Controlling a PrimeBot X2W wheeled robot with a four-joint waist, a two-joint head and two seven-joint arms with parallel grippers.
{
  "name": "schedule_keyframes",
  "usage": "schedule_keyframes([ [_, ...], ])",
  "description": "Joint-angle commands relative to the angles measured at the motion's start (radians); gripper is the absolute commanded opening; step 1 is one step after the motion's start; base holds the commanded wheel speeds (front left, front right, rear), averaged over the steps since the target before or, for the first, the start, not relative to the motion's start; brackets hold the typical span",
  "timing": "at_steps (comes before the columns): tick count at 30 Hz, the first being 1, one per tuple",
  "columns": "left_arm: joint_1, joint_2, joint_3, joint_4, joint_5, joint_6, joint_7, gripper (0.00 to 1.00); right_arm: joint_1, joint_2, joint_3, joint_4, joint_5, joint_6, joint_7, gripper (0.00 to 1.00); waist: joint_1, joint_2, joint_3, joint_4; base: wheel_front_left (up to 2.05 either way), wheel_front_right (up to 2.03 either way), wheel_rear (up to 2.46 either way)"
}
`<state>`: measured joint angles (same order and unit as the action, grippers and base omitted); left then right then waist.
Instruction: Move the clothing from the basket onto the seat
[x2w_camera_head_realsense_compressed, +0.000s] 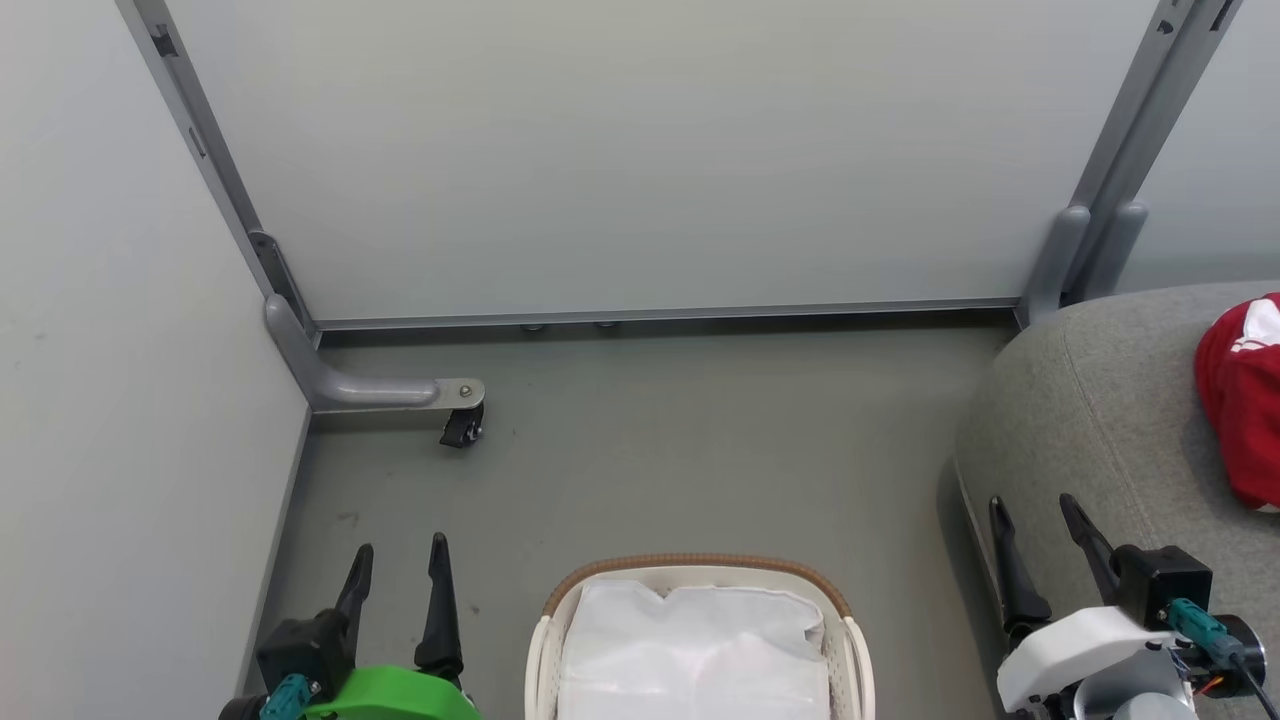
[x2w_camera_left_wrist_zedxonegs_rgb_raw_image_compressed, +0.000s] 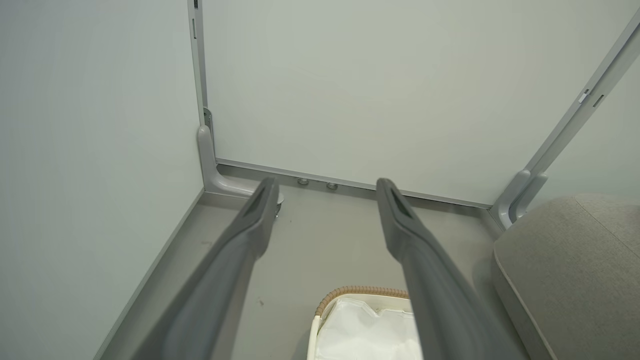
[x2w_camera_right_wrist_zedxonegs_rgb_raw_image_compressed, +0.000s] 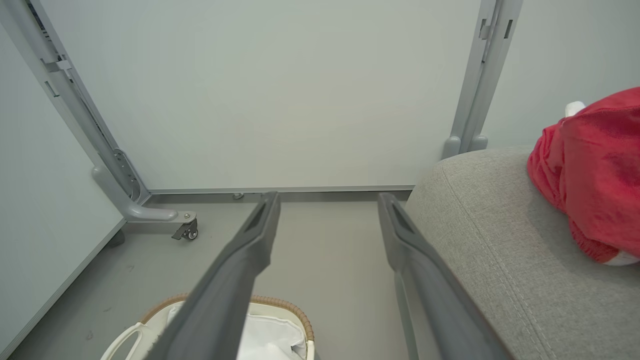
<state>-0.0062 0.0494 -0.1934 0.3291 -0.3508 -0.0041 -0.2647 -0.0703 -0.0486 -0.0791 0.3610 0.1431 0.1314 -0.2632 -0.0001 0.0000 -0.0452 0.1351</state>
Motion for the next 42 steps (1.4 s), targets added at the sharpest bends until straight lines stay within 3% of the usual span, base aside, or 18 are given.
schedule_keyframes([
  [1,0.016,0.002,-0.001,-0.003,0.0,-0.001,0.001,1.0,0.019,-0.004,0.005,-0.006,0.008,-0.001,-0.002,1.0,0.0001,0.0,-0.005,-0.002,0.0,0.0,0.0],
  [33,-0.029,0.002,0.0,0.015,0.005,0.012,0.001,1.0,0.027,-0.004,0.023,-0.03,0.015,-0.001,-0.002,1.0,0.0001,0.0,0.01,-0.025,0.0,0.0,0.0],
  [34,-0.013,0.0,-0.002,0.016,-0.003,0.005,0.0,0.0,0.019,0.0,0.024,-0.026,0.01,0.0,0.0,0.0,0.0001,0.0,0.009,-0.025,0.0,0.0,0.0],
  [38,0.008,-0.001,-0.004,0.048,-0.013,0.004,0.002,0.0,0.028,0.01,0.023,0.009,0.012,0.0,0.005,0.0,0.0001,0.0,0.01,-0.025,0.0,0.0,0.0],
  [42,0.001,-0.001,0.013,0.042,-0.082,-0.003,0.022,0.0,0.016,0.009,0.011,0.01,0.091,0.0,0.034,0.0,0.0001,0.0,0.011,-0.029,0.0,0.0,0.0],
])
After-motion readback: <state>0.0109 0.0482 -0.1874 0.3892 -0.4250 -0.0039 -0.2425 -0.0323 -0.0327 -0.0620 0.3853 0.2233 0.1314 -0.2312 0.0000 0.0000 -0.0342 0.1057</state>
